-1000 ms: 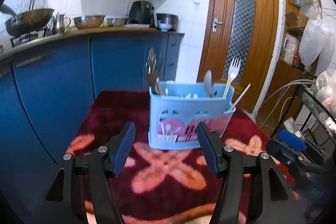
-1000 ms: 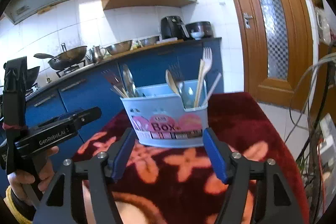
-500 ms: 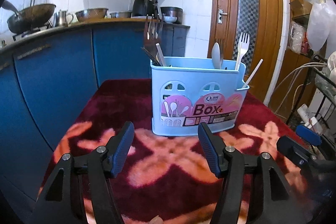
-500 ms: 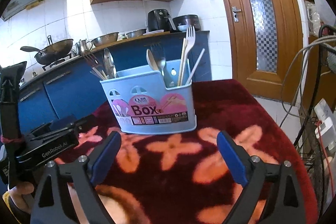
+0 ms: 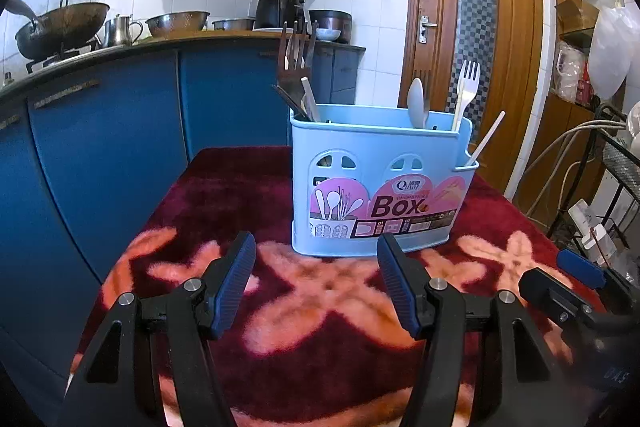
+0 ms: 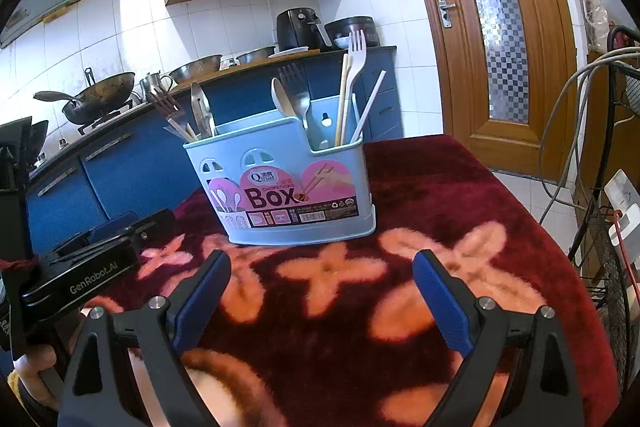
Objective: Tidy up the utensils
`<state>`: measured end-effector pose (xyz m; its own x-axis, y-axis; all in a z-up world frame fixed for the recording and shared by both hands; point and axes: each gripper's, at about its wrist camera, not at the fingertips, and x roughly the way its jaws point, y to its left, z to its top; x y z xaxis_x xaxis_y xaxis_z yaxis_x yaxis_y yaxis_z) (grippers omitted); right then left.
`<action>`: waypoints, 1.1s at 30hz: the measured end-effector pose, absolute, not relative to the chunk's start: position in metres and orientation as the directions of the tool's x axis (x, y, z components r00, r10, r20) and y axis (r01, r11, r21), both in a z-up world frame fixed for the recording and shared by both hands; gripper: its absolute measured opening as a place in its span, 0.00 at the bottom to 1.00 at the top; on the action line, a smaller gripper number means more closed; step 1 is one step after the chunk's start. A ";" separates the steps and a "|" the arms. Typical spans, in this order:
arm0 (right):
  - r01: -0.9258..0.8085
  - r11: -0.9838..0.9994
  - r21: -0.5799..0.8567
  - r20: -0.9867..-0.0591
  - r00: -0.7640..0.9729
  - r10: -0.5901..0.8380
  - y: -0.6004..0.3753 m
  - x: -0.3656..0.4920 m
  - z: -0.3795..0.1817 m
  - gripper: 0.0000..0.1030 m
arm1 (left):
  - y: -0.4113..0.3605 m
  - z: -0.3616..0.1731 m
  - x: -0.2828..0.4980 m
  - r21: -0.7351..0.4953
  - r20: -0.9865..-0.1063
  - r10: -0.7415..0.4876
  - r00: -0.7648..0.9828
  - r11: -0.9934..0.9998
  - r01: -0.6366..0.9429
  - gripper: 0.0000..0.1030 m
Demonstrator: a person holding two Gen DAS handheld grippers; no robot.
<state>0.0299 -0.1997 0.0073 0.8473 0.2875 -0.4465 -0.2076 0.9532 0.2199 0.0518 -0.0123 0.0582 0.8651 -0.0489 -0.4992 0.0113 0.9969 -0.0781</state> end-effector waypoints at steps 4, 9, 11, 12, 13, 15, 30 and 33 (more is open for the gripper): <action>-0.209 0.953 0.219 -0.446 0.847 0.288 -0.199 0.030 0.007 0.91 | -0.011 0.058 0.051 -0.087 -0.498 -0.053 0.866 0.996 0.010 0.63; -0.212 0.953 0.218 -0.445 0.847 0.290 -0.199 0.029 0.007 0.91 | -0.012 0.058 0.051 -0.088 -0.495 -0.053 0.867 0.996 0.010 0.63; -0.211 0.953 0.218 -0.445 0.847 0.290 -0.199 0.029 0.007 0.91 | -0.012 0.058 0.050 -0.087 -0.494 -0.053 0.868 0.996 0.011 0.63; -0.212 0.953 0.218 -0.445 0.847 0.290 -0.199 0.030 0.007 0.91 | -0.013 0.058 0.050 -0.086 -0.494 -0.053 0.868 0.996 0.012 0.63; -0.211 0.953 0.218 -0.446 0.847 0.290 -0.199 0.030 0.007 0.91 | -0.013 0.059 0.050 -0.085 -0.493 -0.054 0.868 0.996 0.013 0.63; -0.212 0.953 0.218 -0.445 0.847 0.290 -0.199 0.029 0.007 0.91 | -0.013 0.059 0.050 -0.084 -0.493 -0.055 0.868 0.996 0.016 0.63; -0.219 0.951 0.217 -0.436 0.850 0.296 -0.195 0.029 0.016 0.92 | -0.013 0.060 0.050 -0.092 -0.491 -0.060 0.869 0.996 0.017 0.63; -0.219 0.951 0.218 -0.435 0.850 0.296 -0.195 0.028 0.017 0.92 | -0.014 0.060 0.050 -0.093 -0.492 -0.061 0.869 0.996 0.017 0.63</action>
